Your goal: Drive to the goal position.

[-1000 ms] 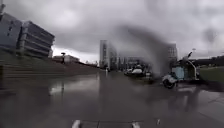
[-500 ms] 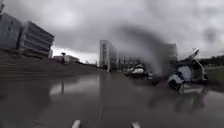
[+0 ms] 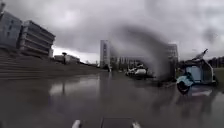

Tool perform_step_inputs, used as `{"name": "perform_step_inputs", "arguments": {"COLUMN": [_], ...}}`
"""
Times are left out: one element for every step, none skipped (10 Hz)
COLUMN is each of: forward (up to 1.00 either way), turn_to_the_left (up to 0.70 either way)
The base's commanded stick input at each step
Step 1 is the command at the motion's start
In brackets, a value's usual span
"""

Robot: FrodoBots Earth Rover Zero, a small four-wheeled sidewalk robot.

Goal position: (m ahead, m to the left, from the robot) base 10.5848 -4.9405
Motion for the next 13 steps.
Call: {"name": "perform_step_inputs", "arguments": {"forward": [0.7, 0.7, 0.7, 0.7, 0.7, 0.7, 0.7, 0.7, 0.7, 0.7, 0.7, 0.7, 0.7], "turn_to_the_left": [0.0, 0.0, -0.01, -0.1, -0.26, -0.02, 0.0, 0.0, 0.0, 0.0, 0.0, 0.0, 0.0]}}
